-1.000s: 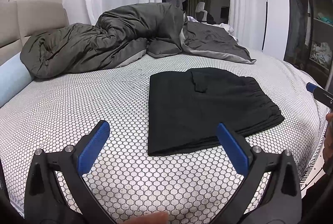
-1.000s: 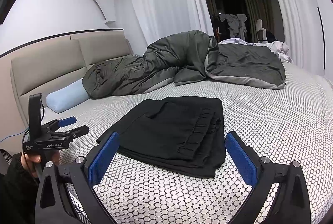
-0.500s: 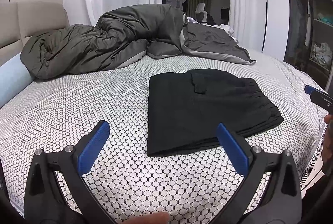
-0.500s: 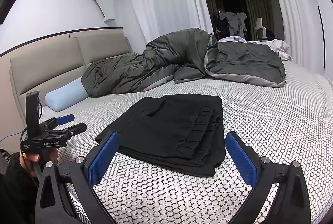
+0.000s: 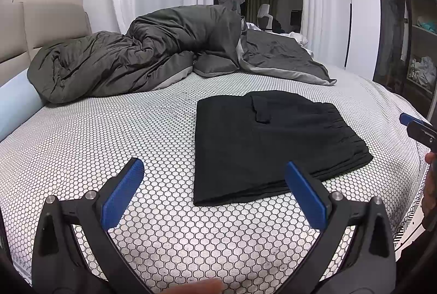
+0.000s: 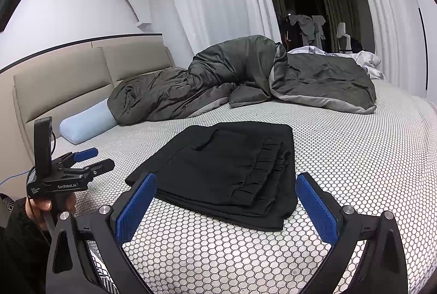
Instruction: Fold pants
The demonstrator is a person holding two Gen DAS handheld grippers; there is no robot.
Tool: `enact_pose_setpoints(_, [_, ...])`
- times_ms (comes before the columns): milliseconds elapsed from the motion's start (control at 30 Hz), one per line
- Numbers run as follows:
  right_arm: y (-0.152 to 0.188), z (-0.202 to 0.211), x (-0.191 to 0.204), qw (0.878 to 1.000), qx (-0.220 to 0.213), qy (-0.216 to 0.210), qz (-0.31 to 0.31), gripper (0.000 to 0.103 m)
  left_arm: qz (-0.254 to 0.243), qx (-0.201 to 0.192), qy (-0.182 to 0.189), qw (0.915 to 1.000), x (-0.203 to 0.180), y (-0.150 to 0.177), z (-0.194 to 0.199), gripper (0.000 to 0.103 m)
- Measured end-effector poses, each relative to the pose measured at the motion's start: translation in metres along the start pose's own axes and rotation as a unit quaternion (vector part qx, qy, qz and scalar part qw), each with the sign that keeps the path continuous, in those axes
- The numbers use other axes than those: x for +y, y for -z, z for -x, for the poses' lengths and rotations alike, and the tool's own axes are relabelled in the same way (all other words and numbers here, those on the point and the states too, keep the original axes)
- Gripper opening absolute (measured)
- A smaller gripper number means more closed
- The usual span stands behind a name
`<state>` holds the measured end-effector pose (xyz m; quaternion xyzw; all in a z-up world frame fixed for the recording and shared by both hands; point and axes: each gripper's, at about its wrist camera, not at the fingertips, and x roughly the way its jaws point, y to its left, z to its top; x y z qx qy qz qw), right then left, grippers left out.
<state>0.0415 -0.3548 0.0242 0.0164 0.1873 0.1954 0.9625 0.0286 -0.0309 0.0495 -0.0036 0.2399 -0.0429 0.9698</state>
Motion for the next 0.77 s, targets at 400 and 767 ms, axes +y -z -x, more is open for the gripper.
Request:
enact_pose_setpoints(400, [-0.0005,-0.0047,0.0,1.0,0.002,-0.001,0.002,0.103,0.0,0.001,0.0,1.0,-0.0001,0.0001,0.0002,0.102])
enact_pose_setpoints(767, [0.0014,-0.0077,0.0012,1.0,0.005,-0.002,0.003,0.103,-0.001,-0.003,0.0,1.0,0.0026,-0.0007,-0.0008,0.102])
